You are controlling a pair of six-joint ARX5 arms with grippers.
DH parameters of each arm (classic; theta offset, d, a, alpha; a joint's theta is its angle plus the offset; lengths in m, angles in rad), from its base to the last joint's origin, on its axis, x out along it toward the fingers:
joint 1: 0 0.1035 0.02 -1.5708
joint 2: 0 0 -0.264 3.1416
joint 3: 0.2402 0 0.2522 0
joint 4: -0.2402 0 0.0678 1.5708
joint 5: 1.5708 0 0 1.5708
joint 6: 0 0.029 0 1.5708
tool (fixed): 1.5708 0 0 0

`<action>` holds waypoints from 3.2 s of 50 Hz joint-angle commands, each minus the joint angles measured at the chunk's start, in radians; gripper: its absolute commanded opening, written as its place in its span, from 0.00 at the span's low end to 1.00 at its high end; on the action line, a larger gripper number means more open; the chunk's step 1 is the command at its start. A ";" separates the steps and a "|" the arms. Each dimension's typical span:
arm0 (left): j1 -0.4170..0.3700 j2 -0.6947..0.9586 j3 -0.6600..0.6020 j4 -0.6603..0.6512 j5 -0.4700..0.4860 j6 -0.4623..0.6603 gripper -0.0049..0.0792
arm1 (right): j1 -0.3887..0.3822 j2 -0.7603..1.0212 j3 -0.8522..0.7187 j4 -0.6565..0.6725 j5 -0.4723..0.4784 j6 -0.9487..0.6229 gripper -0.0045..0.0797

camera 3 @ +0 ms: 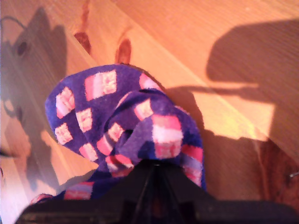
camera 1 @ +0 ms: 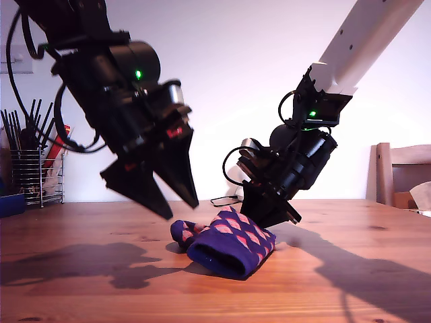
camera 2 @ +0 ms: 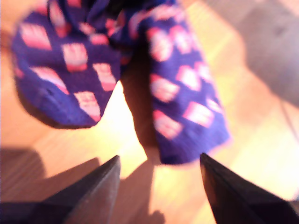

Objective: Fold the socks in front of you. After folding them, place them to the left side.

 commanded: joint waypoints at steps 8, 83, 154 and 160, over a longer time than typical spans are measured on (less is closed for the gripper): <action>-0.011 0.061 -0.006 0.052 0.051 -0.030 0.68 | 0.004 0.065 -0.048 0.004 0.044 -0.006 0.04; 0.050 0.053 0.169 -0.095 -0.105 0.141 0.03 | 0.002 0.065 -0.048 -0.130 0.105 -0.120 0.04; 0.069 0.299 0.167 0.025 -0.066 0.137 0.03 | 0.005 -0.059 0.044 -0.196 0.137 -0.133 0.19; 0.071 0.299 0.167 0.007 -0.066 0.151 0.03 | 0.005 -0.062 0.076 -0.208 0.148 -0.128 0.25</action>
